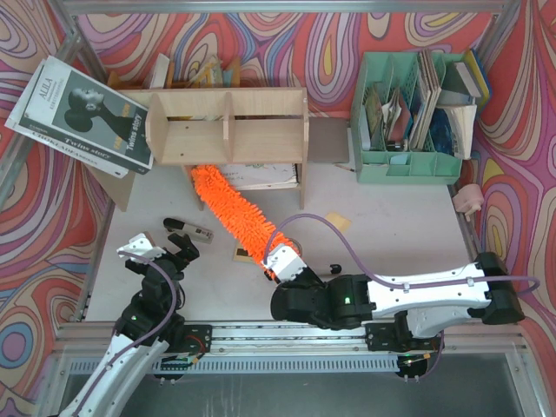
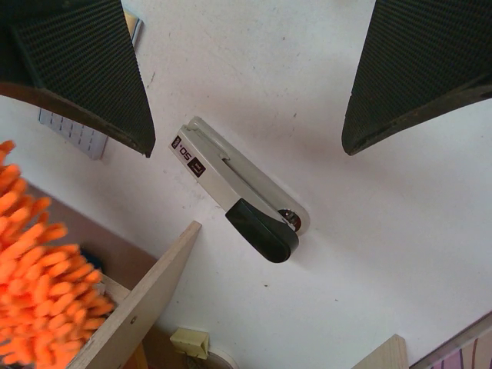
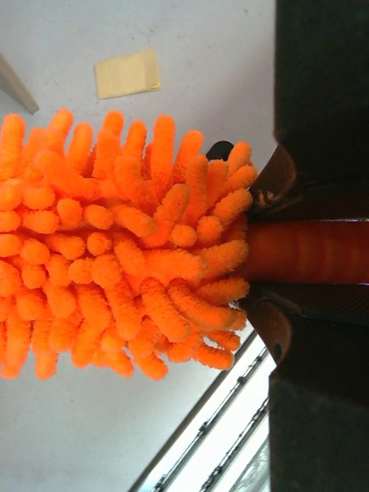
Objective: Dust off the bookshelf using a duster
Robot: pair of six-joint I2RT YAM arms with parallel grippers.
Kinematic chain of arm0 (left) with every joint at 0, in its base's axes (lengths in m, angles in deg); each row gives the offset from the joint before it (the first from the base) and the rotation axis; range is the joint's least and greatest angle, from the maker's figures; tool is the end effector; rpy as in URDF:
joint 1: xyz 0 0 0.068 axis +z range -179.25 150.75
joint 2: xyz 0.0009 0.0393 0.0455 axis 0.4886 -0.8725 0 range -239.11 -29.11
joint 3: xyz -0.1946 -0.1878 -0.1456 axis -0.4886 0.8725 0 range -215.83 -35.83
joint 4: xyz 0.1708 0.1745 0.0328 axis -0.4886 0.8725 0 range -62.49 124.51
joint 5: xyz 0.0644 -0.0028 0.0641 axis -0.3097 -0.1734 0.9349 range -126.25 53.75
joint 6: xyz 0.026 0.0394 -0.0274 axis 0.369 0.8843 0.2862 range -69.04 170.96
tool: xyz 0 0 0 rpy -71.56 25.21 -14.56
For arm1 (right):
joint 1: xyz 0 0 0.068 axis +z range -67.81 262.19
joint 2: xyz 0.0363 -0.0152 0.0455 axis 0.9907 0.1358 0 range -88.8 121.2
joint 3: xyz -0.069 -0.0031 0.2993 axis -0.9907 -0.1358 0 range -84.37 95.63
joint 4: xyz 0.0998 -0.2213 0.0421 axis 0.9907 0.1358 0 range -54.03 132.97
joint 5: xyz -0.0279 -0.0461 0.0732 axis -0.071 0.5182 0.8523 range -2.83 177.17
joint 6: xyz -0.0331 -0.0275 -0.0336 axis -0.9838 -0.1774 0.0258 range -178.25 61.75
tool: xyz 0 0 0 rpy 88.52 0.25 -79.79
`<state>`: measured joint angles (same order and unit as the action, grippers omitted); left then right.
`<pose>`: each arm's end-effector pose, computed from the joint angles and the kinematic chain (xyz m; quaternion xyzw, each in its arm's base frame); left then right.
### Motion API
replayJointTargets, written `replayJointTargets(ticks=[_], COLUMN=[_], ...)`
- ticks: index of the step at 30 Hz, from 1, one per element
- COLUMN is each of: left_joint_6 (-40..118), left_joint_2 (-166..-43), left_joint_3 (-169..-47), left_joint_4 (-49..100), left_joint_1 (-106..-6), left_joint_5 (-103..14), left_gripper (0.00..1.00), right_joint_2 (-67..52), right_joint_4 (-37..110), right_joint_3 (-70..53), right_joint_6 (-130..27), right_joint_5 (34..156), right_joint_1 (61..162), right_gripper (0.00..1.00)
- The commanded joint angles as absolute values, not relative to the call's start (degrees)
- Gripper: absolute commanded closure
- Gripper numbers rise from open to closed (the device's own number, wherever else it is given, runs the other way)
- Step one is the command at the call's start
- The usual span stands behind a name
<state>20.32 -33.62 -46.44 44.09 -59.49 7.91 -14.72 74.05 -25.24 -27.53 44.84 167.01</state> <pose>0.0485 0.0012 0.2028 -0.2429 0.7115 -0.0511 0.6574 0.0457 0.2319 0.3195 -0.3003 0.8397 0.0674 0.4473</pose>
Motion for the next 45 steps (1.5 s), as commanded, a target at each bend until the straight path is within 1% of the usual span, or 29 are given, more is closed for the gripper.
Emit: replayJointTargets(ticks=[1,4,6,11,16,21,24,31,45], left_joint_6=[20.3,20.4,20.4,20.4,20.5,20.4,20.5,20.5,20.5], left_joint_2=[-33.6,-33.7,-33.7,-33.8,-33.9,-33.9,-33.9,-34.1,-34.3], left_joint_3=[-45.5,-45.5,-45.5,-45.4,-45.4,-45.4,-45.5,-45.5,-45.5], left_joint_4=[43.7,43.7,43.8,43.5,43.5,43.5,43.4,43.3,43.2], left_joint_1=[-59.5,-59.6,-59.5,-59.6,-59.6,-59.6,-59.5,-59.5,-59.6], left_joint_5=[8.3,8.3,8.3,8.3,8.2,8.3,8.3,8.3,8.2], left_gripper=[0.02,0.02,0.02,0.02,0.02,0.02,0.02,0.02,0.02], right_joint_2=[-11.7,-11.5,-13.6,-20.8,-23.6,-27.4,-29.9,-31.1,-31.3], right_joint_4=[81.5,86.3,88.7,88.7,89.7,84.5,81.2,75.2,66.9], right_joint_3=[-18.9,-17.6,-17.4,-18.5,-18.8,-19.4,-19.4,-20.1,-29.2], right_joint_6=[-36.2,-38.0,-38.9,-44.8,-51.2,-60.1,-65.4,-71.1,-68.6], right_joint_5=[46.4,46.2,45.4,44.2,39.9,39.6,41.6,41.9,42.0], right_joint_1=[167.3,167.3,167.3,167.3,167.5,167.5,167.6,167.5,167.6], right_gripper=[1.0,1.0,1.0,1.0,1.0,1.0,1.0,1.0,1.0])
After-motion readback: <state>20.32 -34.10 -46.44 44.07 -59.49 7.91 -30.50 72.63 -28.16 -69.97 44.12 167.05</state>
